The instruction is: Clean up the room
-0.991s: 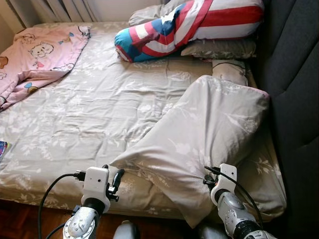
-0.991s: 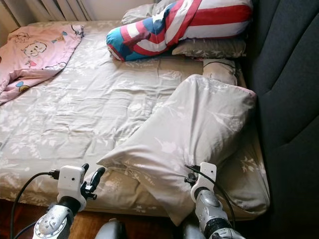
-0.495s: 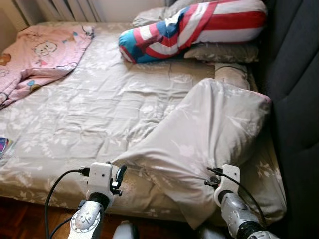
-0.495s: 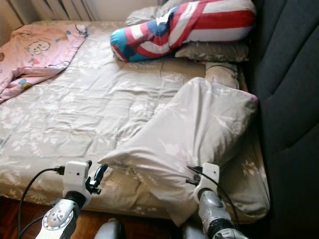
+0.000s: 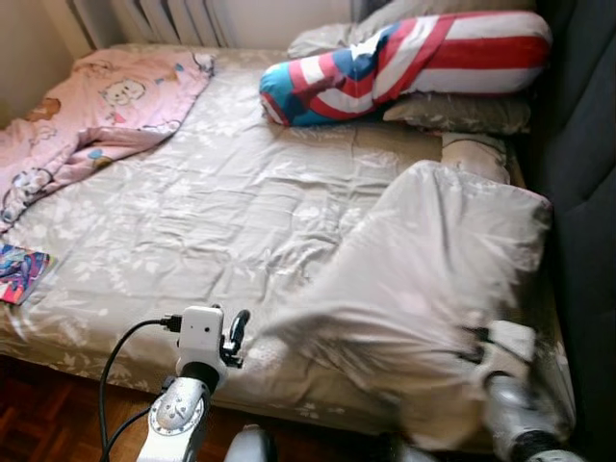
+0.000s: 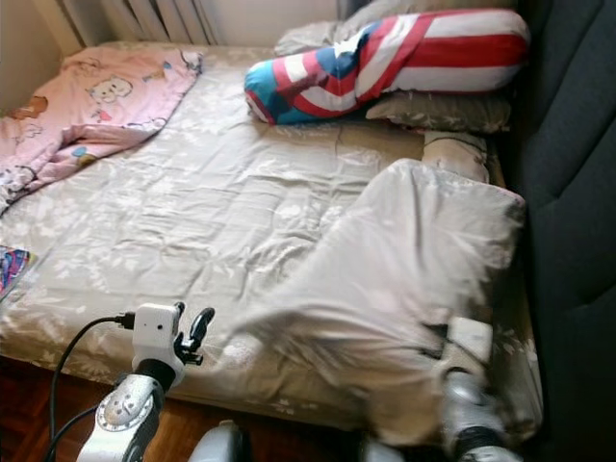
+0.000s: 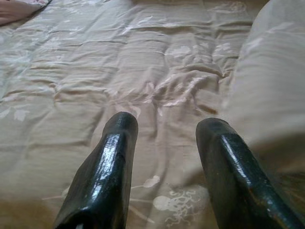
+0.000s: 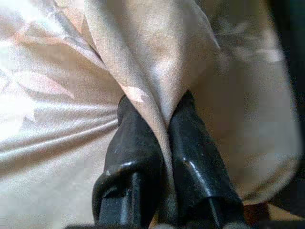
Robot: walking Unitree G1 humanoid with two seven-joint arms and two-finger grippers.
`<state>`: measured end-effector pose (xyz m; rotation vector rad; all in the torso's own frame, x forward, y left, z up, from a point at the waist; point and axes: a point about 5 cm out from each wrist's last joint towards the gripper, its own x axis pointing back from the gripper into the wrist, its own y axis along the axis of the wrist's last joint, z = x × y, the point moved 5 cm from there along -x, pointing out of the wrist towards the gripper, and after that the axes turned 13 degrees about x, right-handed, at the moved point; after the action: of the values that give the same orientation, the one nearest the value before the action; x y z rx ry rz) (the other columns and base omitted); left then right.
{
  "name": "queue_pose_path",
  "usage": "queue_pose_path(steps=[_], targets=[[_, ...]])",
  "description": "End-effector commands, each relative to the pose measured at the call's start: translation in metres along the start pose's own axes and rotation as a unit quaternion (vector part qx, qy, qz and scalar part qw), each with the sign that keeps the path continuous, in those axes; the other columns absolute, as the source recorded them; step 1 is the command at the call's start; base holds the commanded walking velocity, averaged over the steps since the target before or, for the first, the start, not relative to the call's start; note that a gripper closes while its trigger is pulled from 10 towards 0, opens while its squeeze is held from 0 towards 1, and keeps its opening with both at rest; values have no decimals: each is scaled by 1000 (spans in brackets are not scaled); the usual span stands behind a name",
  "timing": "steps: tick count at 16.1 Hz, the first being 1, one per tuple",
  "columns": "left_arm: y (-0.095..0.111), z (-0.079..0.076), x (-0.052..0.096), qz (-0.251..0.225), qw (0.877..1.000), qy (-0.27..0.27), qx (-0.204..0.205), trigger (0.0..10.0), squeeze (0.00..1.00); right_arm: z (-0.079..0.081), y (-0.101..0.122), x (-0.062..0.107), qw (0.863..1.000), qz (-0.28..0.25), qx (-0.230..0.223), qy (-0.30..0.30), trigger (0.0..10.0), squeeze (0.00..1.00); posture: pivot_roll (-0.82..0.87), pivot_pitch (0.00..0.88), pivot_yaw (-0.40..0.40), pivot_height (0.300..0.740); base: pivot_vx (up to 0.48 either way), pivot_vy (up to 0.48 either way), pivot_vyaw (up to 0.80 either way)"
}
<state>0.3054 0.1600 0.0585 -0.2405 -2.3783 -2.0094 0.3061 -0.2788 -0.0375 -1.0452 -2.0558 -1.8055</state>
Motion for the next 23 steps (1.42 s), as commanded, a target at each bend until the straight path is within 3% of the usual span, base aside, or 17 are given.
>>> queue_pose_path(steps=[1,2,5,7,9,10,11,13,14,15,16,18,19,20,23], targets=[[-4,2,0,3,1000,4,-3,10000,0,-55,18,-1,996,-28,-15,-88,0,0,-42,79,4,658,0,0,0],[-4,3,-1,2,1000,4,-4,10000,0,-82,29,1,991,-41,-9,-127,0,0,-46,72,4,658,0,0,0],[-4,4,-4,-1,1000,5,-5,10000,0,-129,49,9,977,-61,10,-202,0,0,-49,63,3,658,0,0,0],[-4,4,-5,-4,1000,4,-5,10000,0,-143,55,13,971,-67,22,-228,0,0,-48,59,3,658,0,0,0],[-5,4,-6,-5,1000,4,-5,10000,0,-145,59,13,970,-66,39,-229,0,0,-51,58,4,658,0,0,0],[-5,4,-6,-5,1000,4,-5,10000,0,-142,59,12,970,-66,53,-227,4471,0,-50,58,4,658,0,0,0],[-5,4,-6,-5,1000,3,-5,10000,0,-137,59,11,971,-66,60,-221,10000,0,-48,58,5,658,0,0,0],[-5,4,-5,-4,1000,3,-5,10000,0,-125,61,9,972,-77,67,-210,10000,0,-42,57,7,658,0,0,0],[-6,4,-5,-5,1000,3,-6,10000,0,-120,63,9,973,-85,69,-204,10000,314,-40,56,7,658,0,0,0],[-6,4,-6,-6,1000,3,-7,10000,0,-112,70,9,972,-108,81,-195,10000,980,-41,57,7,658,0,0,0],[-5,5,-6,-6,1000,4,-6,10000,0,-108,76,9,969,-124,93,-192,10000,961,-41,57,7,658,0,0,0],[-6,3,-7,-5,1000,3,-4,10000,0,-98,85,10,969,-152,90,-174,10000,525,-44,58,7,658,0,0,0],[-6,2,-7,-5,1000,2,-3,10000,0,-91,92,11,966,-174,97,-164,10000,0,-45,58,7,658,0,0,0],[-7,2,-7,-5,1000,1,-2,10000,0,-86,96,12,965,-192,94,-154,10000,0,-46,58,6,658,0,0,0],[-9,1,-7,-2,1000,0,0,10000,0,-29,112,21,957,-278,79,-31,10000,0,-50,59,5,658,0,0,0]])
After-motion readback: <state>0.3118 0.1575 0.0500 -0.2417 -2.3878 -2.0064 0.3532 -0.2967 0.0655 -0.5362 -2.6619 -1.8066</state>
